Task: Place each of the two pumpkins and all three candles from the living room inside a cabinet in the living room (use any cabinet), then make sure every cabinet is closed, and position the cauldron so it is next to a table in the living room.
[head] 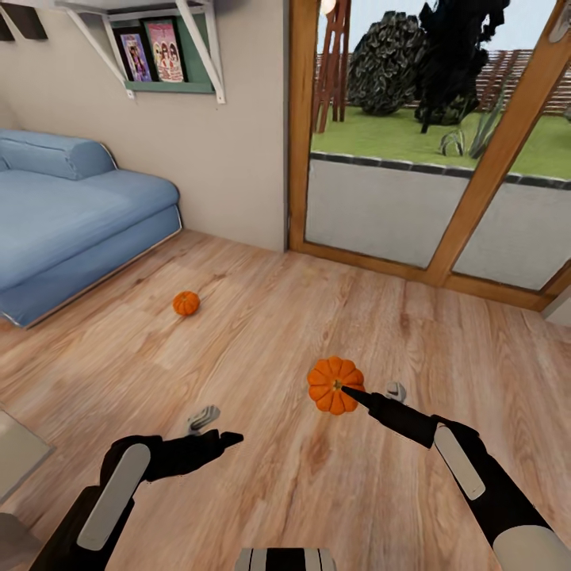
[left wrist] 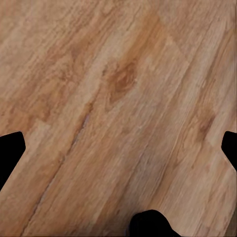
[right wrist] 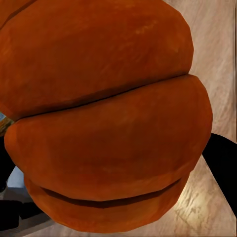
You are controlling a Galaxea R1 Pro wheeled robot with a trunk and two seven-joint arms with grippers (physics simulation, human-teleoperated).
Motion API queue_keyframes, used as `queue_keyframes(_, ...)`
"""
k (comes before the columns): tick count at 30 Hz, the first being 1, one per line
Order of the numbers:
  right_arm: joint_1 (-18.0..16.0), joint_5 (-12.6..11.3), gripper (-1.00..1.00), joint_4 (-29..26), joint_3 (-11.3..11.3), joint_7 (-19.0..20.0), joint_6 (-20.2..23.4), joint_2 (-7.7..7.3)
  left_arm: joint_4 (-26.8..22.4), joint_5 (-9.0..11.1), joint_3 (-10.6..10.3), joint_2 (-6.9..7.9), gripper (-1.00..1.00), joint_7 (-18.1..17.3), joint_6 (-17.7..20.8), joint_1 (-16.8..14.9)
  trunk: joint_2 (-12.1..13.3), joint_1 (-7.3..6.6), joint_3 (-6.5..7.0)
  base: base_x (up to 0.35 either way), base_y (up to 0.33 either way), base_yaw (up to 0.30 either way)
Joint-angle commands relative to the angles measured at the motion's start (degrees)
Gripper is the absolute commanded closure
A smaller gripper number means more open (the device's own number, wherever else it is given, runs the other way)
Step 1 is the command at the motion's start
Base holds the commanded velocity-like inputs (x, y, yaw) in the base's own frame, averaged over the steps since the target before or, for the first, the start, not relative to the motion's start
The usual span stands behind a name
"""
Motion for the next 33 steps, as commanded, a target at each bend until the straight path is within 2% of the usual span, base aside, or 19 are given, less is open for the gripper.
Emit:
queue_keyframes(1,0.0,-0.5,1.00,0.0,0.1,-0.1,0.4,-0.04,-0.1,0.5,-0.1,0.03,-1.00,0.6,-0.4,0.0,0.0,0.01,0.05,0.228,-0.204,0.000)
queue_keyframes(7,0.0,-0.4,1.00,0.1,0.1,-0.2,0.4,0.04,0.1,0.3,-0.2,-0.02,-1.00,0.6,-1.1,0.0,0.0,0.01,0.59,0.272,-0.200,0.000)
queue_keyframes(24,0.0,-0.3,1.00,0.2,0.5,-1.3,0.4,0.22,0.5,0.3,-0.2,-0.09,-1.00,0.7,-1.4,0.0,0.0,0.01,0.88,0.335,-0.009,0.000)
queue_keyframes(33,0.0,-0.2,1.00,0.2,0.6,-1.3,0.4,0.29,0.5,0.3,-0.2,-0.15,-1.00,0.7,-1.4,0.0,0.0,0.01,0.88,0.040,-0.003,0.018)
